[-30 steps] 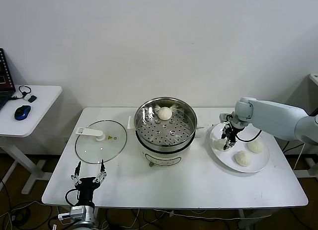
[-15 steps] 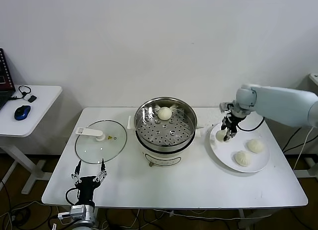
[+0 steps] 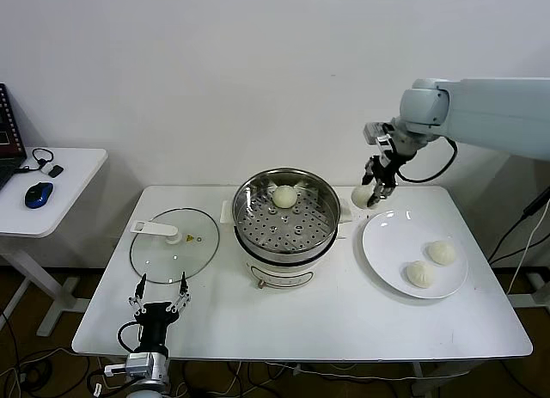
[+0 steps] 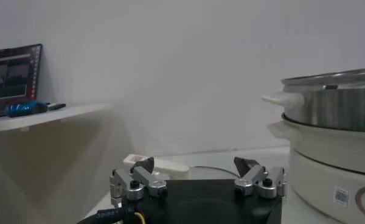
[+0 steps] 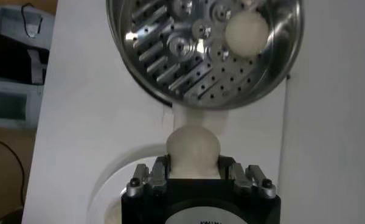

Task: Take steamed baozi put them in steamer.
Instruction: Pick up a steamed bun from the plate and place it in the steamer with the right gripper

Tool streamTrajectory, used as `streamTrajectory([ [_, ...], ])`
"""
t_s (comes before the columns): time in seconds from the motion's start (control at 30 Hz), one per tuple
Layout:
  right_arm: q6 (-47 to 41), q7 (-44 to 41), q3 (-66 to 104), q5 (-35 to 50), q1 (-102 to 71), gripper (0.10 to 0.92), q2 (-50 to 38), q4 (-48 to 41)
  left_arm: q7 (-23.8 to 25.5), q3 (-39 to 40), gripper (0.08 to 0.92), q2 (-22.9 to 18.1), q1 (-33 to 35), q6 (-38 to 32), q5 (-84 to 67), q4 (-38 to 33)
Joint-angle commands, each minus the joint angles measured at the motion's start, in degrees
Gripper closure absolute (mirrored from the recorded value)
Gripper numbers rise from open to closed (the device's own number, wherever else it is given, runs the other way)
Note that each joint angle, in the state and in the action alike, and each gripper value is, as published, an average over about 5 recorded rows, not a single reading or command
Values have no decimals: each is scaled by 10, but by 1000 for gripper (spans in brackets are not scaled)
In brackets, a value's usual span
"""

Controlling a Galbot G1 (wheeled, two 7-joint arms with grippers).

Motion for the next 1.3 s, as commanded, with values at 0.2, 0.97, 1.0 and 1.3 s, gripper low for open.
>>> streamTrajectory([
  [0.2,-30,36,66,64,-33,491,132,-8,0,4,177,2,12,-4,4,-8],
  [0.97,-34,42,135,20,-246,491,294,-251,0,-1,177,5,1,-2,3,6],
  [1.0,-34,41,136,17,-250,491,298,-257,0,-1,177,5,1,-2,2,7],
  [1.3,-32,34,142,0,-269,491,321,-290,0,-2,177,5,-2,-2,1,9],
])
